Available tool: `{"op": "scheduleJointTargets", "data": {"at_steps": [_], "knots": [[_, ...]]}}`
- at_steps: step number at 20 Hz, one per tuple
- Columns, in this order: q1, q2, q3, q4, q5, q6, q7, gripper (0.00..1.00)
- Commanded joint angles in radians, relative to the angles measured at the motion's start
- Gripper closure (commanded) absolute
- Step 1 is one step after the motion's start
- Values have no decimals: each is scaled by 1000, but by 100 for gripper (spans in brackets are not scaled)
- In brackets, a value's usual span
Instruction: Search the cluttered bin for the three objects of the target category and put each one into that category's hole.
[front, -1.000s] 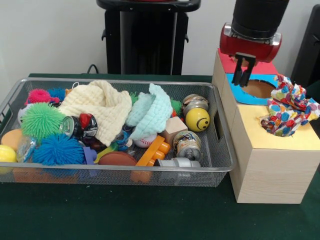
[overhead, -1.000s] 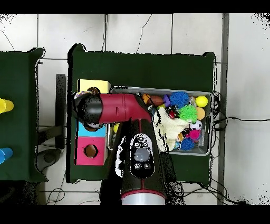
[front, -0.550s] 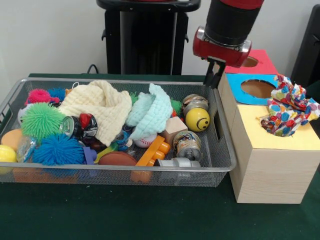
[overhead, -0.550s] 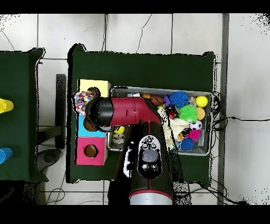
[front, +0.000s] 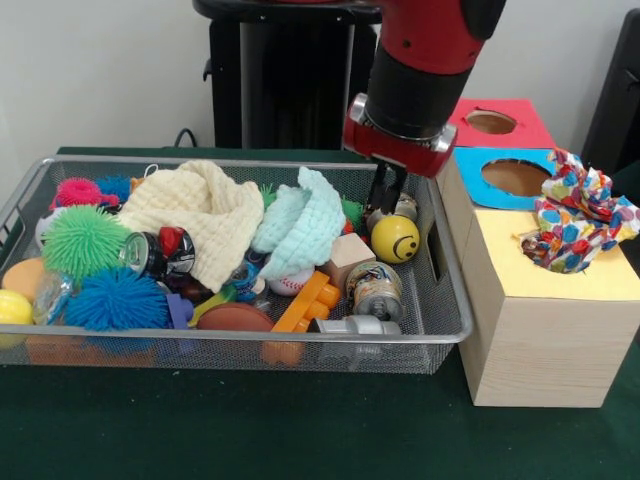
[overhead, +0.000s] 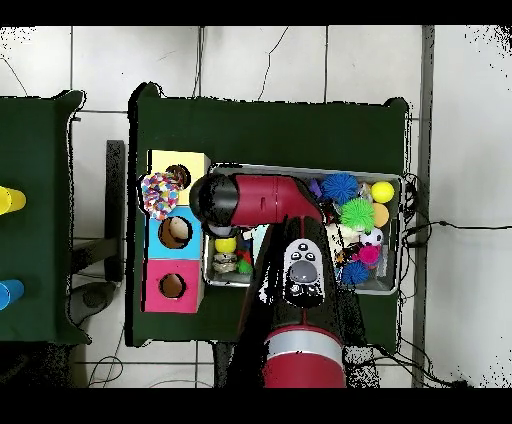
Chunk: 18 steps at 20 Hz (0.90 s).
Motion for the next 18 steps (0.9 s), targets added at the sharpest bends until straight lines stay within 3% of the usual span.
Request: {"op": "scheduleJointTargets", "data": {"at_steps": [1,9,18], "knots": [[-34,80,22,-72,-74,-47,2,100],[-25,77,24,-60,-80,-108,13,100],[-17,72,29,-56,-74,-106,20,100]]}}
